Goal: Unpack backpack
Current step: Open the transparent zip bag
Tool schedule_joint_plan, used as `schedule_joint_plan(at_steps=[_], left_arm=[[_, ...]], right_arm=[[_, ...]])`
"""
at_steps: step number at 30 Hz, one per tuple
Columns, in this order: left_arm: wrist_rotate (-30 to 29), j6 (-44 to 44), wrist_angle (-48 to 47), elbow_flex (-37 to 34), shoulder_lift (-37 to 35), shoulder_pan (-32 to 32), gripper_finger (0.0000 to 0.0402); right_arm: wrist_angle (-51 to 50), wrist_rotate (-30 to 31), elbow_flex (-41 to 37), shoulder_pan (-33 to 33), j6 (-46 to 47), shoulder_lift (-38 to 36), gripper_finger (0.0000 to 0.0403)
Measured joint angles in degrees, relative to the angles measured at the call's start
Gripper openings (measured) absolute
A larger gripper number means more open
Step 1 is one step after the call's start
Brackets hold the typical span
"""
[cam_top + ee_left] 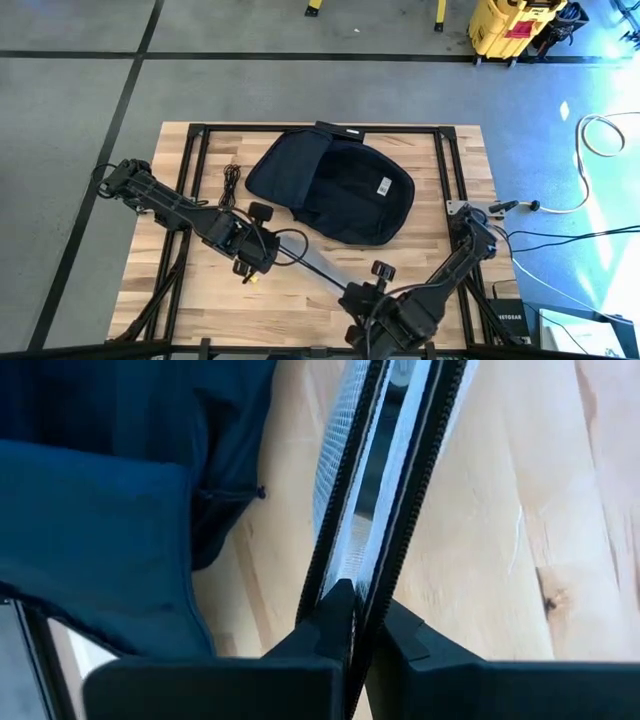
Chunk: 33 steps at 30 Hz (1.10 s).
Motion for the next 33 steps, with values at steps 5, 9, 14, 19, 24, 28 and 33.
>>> schedule_joint_plan(at_steps=[5,9,14,19,24,28,33], left_arm=[[0.2,-0.1,1.3,0.0,0.0,0.0,0.0],[0.2,-0.4,1.6,0.0,0.0,0.0,0.0],[0.2,-0.6,2.2,0.0,0.0,0.0,0.0],[0.8,-0.6,1.9,-0.1,0.0,0.0,0.0],[2.6,0.6,1.5,-0.3,-0.1,-0.4,0.0],[2.8,0.2,-0.3,-0.5,-0.1,-0.5,0.0],[3.4,-0.4,1.0,-0.5,-0.1,-0.7,0.0]], right_arm=[[-0.3,0.5,0.0,1.4,1.9,0.0,0.0001],[-0.4,0.3,0.0,2.0,3.3,0.0,0.0001],[-0.4,0.3,0.0,2.5,3.5,0.0,0.0001],[-0.4,2.3,0.0,2.5,3.1,0.0,0.0001],[2.2,5.2,0.0,1.0,-3.1,0.0,0.0009],[2.5,3.5,0.1,-2.3,-5.9,-0.1,0.0046],[4.4,3.1,0.1,-6.7,-9.3,0.8,0.009]])
